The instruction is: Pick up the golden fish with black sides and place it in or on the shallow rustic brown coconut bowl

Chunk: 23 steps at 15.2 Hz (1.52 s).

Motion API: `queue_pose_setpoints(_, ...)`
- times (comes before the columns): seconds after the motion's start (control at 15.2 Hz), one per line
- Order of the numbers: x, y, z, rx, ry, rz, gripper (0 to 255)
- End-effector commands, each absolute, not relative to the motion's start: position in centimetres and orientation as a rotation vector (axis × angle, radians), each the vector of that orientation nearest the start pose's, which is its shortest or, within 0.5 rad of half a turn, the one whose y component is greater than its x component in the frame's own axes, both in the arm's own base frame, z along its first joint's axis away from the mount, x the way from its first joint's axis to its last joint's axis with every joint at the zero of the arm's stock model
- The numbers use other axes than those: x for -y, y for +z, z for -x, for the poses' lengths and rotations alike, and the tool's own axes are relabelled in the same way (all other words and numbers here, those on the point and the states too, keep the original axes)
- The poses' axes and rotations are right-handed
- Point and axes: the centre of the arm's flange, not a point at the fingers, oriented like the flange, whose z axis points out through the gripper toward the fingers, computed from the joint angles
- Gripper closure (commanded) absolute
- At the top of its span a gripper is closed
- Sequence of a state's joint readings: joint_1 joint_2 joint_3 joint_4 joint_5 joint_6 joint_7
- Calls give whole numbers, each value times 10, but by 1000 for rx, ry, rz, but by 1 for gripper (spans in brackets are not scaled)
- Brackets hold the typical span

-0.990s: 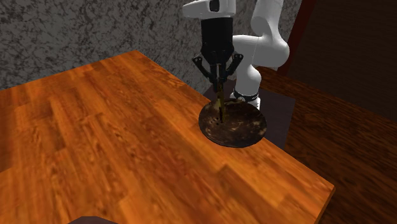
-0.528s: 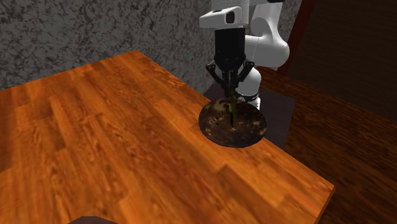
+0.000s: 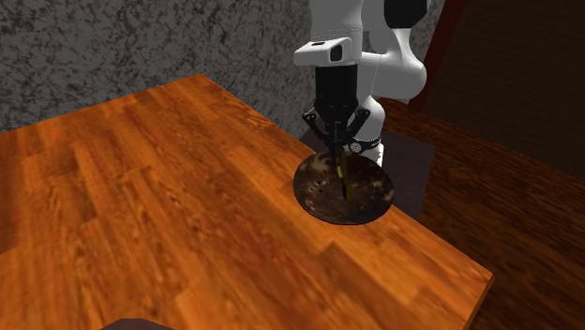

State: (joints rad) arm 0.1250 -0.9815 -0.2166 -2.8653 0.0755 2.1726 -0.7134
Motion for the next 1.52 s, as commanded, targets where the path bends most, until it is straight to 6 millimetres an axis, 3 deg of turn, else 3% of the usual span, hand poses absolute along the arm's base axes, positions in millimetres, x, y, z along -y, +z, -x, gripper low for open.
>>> queue_pose_setpoints(0.0,18,453,-290,957,-512,2804,255)
queue_pose_setpoints(0.33,18,453,-290,957,-512,2804,255)
queue_pose_setpoints(0.4,18,453,-290,957,-512,2804,0)
queue_pose_setpoints(0.73,18,453,-290,957,-512,2804,0)
queue_pose_setpoints(0.99,30,500,-276,957,-512,2804,0)
queue_pose_setpoints(1.45,30,500,-276,957,-512,2804,0)
